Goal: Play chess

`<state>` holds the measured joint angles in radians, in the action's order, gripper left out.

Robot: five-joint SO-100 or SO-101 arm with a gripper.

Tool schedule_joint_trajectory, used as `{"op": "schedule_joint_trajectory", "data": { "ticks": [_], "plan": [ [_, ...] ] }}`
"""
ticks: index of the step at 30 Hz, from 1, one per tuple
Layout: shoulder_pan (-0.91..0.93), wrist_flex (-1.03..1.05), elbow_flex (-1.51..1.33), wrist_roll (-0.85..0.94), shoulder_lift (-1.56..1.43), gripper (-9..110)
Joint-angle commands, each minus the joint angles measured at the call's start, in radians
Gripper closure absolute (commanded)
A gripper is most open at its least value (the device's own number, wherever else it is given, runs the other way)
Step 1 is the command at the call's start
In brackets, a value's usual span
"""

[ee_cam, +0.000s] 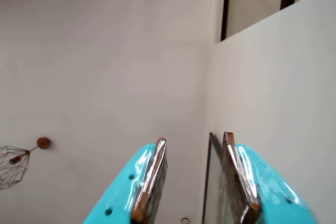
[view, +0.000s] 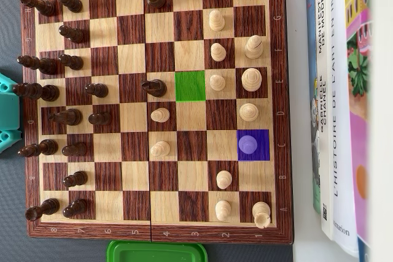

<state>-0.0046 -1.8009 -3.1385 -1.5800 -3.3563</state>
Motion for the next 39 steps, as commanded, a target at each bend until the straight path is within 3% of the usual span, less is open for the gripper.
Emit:
{"op": "schedule_joint_trajectory", "data": {
  "ticks": [1,25,39],
  "plan": [
    [-0.003,-0.003,-0.02,0.002,0.011,86],
    [0.002,0.018,-0.023,0.006,0.071,86],
    [0.0,0.543,0.138,0.006,0.08,86]
  ]
}}
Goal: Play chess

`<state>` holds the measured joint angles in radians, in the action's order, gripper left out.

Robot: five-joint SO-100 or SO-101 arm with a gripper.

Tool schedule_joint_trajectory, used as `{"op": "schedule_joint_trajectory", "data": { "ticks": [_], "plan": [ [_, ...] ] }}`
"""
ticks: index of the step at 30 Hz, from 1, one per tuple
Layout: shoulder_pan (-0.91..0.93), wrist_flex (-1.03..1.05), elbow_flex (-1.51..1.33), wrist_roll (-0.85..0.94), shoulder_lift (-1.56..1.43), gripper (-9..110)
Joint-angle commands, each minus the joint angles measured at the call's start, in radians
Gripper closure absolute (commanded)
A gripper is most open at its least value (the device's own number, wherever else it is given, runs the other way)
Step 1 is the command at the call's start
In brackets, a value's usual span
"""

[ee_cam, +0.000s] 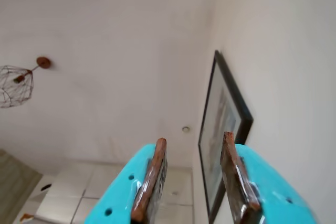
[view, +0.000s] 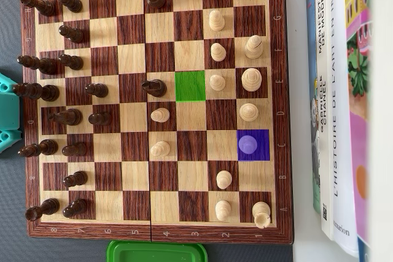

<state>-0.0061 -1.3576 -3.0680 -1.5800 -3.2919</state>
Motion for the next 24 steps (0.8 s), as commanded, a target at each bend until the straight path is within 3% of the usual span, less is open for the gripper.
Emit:
{"op": "schedule_joint_trajectory", "data": {
  "ticks": [1,14,24],
  "plan": [
    [0.002,0.143,0.078,0.006,0.015,86],
    [-0.006,0.606,0.101,0.006,0.029,86],
    [0.002,1.197,0.316,0.006,0.193,86]
  ]
}}
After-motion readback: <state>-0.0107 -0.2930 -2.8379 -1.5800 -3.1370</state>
